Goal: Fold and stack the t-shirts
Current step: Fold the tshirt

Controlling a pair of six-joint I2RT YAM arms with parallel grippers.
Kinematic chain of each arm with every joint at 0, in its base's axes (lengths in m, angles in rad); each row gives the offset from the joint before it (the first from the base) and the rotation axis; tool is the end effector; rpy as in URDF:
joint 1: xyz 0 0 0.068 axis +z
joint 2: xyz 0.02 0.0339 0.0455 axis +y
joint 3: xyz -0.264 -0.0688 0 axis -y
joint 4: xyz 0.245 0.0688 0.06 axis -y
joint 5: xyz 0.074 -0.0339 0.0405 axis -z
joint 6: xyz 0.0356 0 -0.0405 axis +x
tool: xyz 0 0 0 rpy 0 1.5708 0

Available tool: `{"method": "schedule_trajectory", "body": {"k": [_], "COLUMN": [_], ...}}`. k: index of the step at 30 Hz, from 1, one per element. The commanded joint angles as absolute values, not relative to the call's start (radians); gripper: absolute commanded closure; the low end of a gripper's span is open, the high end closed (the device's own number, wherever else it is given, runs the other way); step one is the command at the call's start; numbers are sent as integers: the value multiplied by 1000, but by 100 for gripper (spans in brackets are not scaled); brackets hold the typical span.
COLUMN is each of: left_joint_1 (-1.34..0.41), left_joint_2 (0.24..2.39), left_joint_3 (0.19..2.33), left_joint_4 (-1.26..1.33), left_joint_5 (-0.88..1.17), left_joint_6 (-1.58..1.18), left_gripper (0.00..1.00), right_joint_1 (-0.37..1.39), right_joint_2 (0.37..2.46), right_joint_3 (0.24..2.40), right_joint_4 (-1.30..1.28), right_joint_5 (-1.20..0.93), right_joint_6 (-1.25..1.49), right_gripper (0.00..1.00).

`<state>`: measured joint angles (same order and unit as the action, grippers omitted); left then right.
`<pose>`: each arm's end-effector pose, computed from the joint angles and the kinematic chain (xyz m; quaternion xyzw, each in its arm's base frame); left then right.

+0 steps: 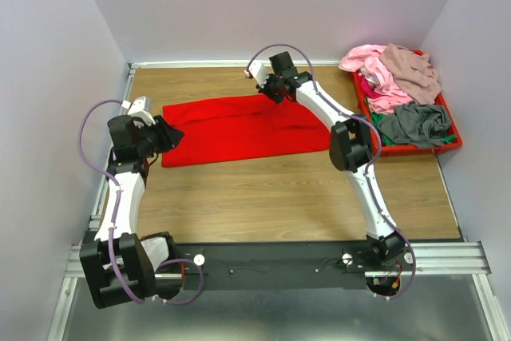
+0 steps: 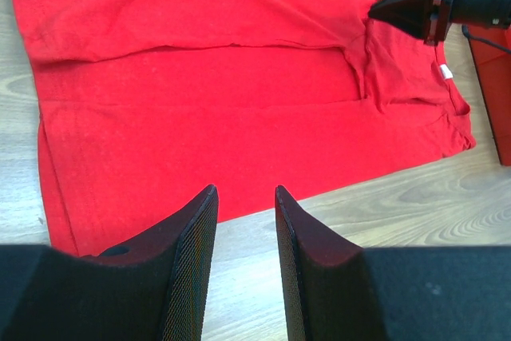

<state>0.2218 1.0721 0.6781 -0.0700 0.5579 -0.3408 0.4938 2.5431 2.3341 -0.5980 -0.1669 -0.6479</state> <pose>0.2345 0.0336 0.2601 -0.0880 0.8259 -0.2639 0.4904 0.4953 0.2733 0.1913 -0.5258 0.7613 0.0485 0.3762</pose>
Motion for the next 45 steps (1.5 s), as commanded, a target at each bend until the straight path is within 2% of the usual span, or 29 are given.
{"method": "schedule_trajectory", "body": {"k": [1,4,13,32,35,42,45], "left_joint_1": [213,213,210,212,210,210,210], "left_joint_2": [1077,1080,1080,1083,1085,1086,1086], "left_joint_3": [678,678,678,680,678,680,678], "left_joint_4": [-71,-71,-71,-69,-69,-69,-71], "left_joint_5": [540,545,545,543,543,543,543], "left_joint_6": [-328,-328,-328,-327,-327,-327,-325], "left_gripper": [57,57,57,57,57,57,57], "right_joint_1": [480,471,465,466,465,465,465], "right_joint_2": [2548,2549,2569,2600,2608,2600,2591], "right_joint_3": [2335,2324,2295,2278,2278,2284,2287], "right_joint_4": [-554,-554,-552,-555,-555,-555,-555], "right_joint_5": [-78,-81,-83,-72,-72,-94,-100], "right_joint_6": [-646,-634,-620,-621,-621,-620,-621], "right_gripper": [81,72,63,59,60,84,87]}}
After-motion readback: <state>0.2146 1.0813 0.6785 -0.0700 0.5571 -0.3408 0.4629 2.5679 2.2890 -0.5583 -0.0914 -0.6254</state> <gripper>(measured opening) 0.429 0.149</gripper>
